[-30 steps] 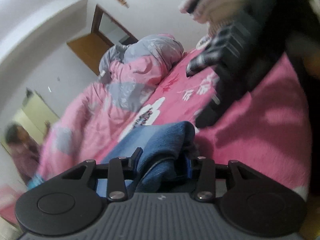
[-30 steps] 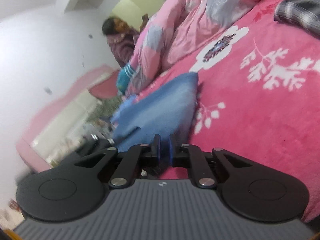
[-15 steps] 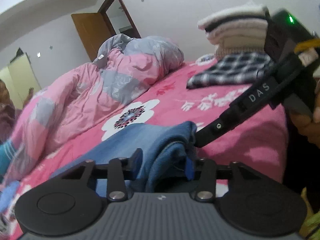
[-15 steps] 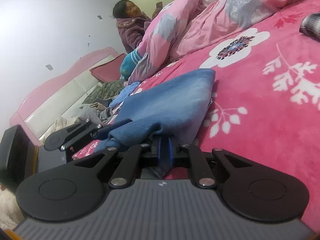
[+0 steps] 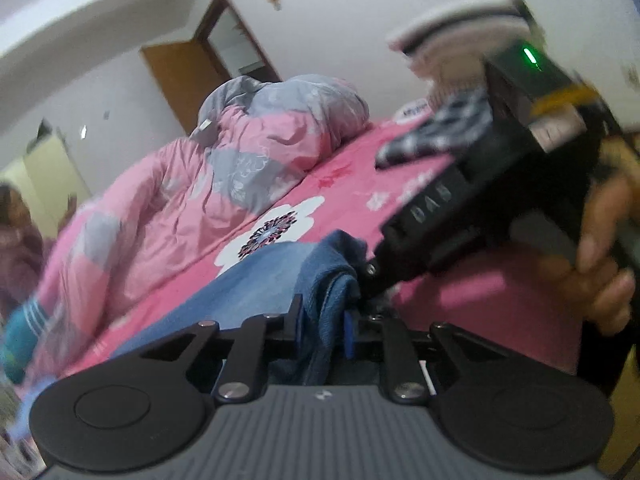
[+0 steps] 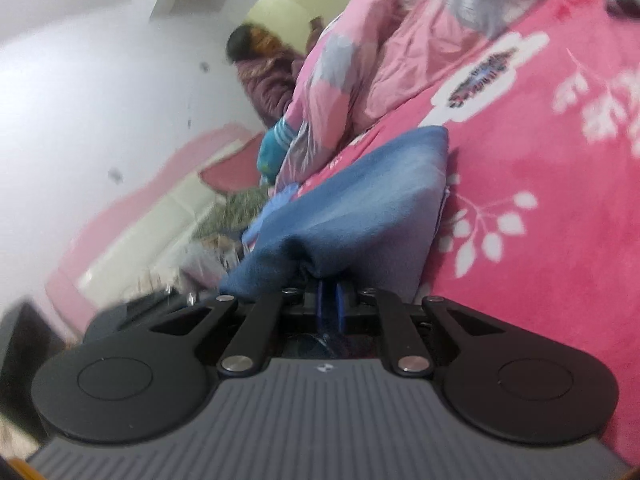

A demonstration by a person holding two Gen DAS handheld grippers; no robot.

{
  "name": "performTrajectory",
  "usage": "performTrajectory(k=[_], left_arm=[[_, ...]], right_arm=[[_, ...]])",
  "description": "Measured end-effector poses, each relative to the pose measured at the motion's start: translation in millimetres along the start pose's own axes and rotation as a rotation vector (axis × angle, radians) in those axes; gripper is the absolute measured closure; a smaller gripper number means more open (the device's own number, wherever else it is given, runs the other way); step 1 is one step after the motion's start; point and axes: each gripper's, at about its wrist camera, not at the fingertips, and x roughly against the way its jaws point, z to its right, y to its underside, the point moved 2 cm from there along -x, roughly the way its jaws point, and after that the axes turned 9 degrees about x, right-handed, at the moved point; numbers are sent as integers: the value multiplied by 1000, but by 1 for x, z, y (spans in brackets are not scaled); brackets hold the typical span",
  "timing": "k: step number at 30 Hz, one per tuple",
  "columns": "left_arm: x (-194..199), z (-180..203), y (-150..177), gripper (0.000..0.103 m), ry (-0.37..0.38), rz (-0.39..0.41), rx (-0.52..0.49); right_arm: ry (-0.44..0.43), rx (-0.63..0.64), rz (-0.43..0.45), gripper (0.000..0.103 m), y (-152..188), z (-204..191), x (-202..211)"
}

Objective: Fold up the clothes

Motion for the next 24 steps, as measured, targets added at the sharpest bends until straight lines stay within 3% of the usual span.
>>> performTrajectory(k=[6,8,14,19,20,21,24], left_arm=[[-1,13,8,83,-7,20,-70],[-1,15,10,83,-6,24,-80],[-2,19,14,83,-10,30,-100],[3,16,13,81,4,13,-55],[5,14,13,78,10,7,-39],[7,13,13,76,15,2,-23],[15,6,9,70,42,-3,51]], right_arm=[[38,-16,-61,96,-3,5,19],[69,4,-73,87,-6,5,33],[129,109,18,85,-38,-14,61],[99,333,-37,85,-40,-49,25],[118,372,-83,88,-33,-48,15],[149,390,-127,88,-21,-39,7],[135,332,-114,94,-13,-25,8]])
